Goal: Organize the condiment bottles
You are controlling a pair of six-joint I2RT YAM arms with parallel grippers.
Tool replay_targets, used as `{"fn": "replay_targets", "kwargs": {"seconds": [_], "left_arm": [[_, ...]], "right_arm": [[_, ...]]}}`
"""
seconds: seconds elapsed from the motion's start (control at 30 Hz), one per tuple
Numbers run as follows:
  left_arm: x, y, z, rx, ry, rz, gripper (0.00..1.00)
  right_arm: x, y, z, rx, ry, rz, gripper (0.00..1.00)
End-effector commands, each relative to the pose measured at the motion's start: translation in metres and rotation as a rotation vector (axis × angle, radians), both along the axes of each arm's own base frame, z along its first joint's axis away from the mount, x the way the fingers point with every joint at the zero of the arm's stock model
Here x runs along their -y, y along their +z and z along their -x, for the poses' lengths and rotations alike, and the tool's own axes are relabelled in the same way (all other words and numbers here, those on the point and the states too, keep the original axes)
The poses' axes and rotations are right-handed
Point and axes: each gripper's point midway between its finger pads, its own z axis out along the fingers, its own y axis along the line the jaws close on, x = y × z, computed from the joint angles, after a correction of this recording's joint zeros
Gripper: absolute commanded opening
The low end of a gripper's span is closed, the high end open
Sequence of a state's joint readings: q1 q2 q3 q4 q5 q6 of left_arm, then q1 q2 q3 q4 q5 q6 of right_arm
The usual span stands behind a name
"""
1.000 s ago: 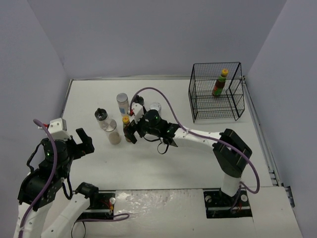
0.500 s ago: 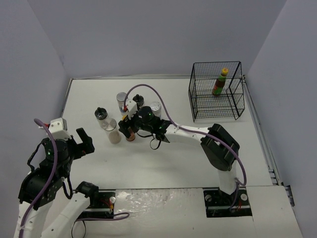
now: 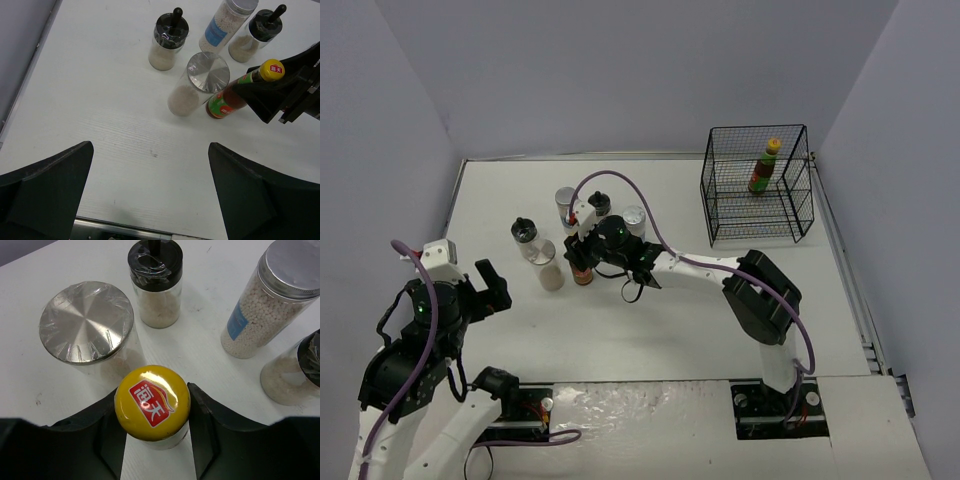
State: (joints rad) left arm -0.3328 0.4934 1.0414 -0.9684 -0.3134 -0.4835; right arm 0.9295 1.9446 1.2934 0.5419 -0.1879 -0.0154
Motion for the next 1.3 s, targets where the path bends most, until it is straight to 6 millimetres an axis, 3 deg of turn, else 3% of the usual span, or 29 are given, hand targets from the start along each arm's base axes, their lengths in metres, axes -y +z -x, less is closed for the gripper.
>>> {"fn": "replay_targets", "kwargs": {"seconds": [0.0,0.03,0.17,0.3,0.5,0.63,0.67,0.8,0.87,1.07,1.13,1.27], "left_arm": [[0.006,0.006,-0.009,0.032,-0.006,0.029,0.97],[0.006,0.006,-0.009,0.029,-0.006,0.028,0.97],[0.007,0.007,-0.01,0.033,-0.011,0.025,0.97],[0.006,0.01,-0.011,0.041,-0.012,0.021,0.97],[0.012,0.012,-0.017,0.044,-0.029,0.03,0.97],[0.014,0.009,-0.021,0.033,-0.036,0.029,0.97],[0.015,0.009,-0.021,0.032,-0.037,0.03,0.97],[0.017,0.01,-0.023,0.039,-0.042,0.04,0.97],[0.017,0.011,-0.024,0.042,-0.04,0.038,0.97],[0.017,0.011,-0.026,0.039,-0.04,0.037,0.97],[0.017,0.011,-0.026,0.039,-0.038,0.035,0.97],[0.018,0.011,-0.027,0.036,-0.039,0.037,0.97]], "right_arm": [[0.006,0.052,-0.003,0.069,-0.022,-0.089,0.05],[0.009,0.054,0.0,0.069,-0.023,-0.085,0.01],[0.028,0.067,0.013,0.043,-0.029,-0.047,0.0],[0.052,0.113,0.025,0.058,-0.047,-0.069,0.0],[0.099,0.181,0.018,0.087,-0.131,-0.107,0.0],[0.158,0.228,-0.01,0.113,-0.278,-0.147,0.0],[0.162,0.236,-0.01,0.118,-0.284,-0.154,0.0],[0.237,0.277,-0.052,0.175,-0.477,-0.167,0.0],[0.262,0.292,-0.068,0.2,-0.539,-0.18,0.0],[0.346,0.308,-0.127,0.233,-0.726,-0.184,0.0],[0.359,0.302,-0.145,0.226,-0.758,-0.172,0.0],[0.39,0.315,-0.178,0.268,-0.835,-0.178,0.0]]}}
